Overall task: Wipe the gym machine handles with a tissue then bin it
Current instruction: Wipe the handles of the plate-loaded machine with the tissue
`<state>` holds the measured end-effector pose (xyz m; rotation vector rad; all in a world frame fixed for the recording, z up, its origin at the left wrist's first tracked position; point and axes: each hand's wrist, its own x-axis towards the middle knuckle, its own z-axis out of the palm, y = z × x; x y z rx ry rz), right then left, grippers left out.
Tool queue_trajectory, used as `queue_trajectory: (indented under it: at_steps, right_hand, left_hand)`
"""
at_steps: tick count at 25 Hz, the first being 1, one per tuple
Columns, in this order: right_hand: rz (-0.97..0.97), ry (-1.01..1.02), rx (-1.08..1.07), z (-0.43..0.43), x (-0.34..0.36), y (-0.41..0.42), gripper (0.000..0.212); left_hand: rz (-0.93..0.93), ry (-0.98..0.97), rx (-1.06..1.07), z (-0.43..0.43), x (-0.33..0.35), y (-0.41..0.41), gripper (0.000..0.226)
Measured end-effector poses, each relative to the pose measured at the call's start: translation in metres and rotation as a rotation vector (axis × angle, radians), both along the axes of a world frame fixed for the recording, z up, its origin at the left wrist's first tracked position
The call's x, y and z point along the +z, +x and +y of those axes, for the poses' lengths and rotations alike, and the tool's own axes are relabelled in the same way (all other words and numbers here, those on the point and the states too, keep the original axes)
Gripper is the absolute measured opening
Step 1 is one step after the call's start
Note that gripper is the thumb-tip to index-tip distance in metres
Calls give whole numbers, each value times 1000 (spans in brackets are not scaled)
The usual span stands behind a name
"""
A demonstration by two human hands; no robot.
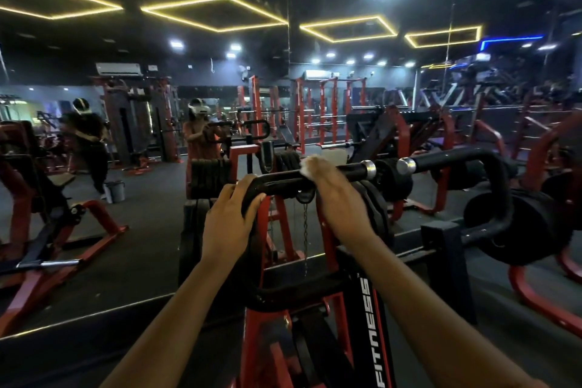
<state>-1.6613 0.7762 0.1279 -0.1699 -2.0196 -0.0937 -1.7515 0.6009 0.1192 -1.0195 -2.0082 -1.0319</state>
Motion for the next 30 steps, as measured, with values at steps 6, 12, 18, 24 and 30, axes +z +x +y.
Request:
queue_trajectory:
  at_steps: [6, 12, 18, 24, 30]
  right_hand:
    - [-12, -112, -77, 36, -7, 9, 61]
    - [-24, -298, -87, 10, -11, -1, 63]
    - [188, -554, -106, 15, -20, 1, 72]
    - [656, -1368, 212, -56, 3, -19, 43]
    - [646, -1543, 350, -85, 1, -16, 39]
  left_hand:
    - [26, 7, -39, 0, -1, -3, 44]
    - [12, 12, -52, 1, -1, -5, 44]
    - [14, 10, -63, 0, -2, -6, 44]
    - [21, 7, -59, 0, -3, -5, 44]
    - [-3, 14, -44, 0, -1, -4, 44]
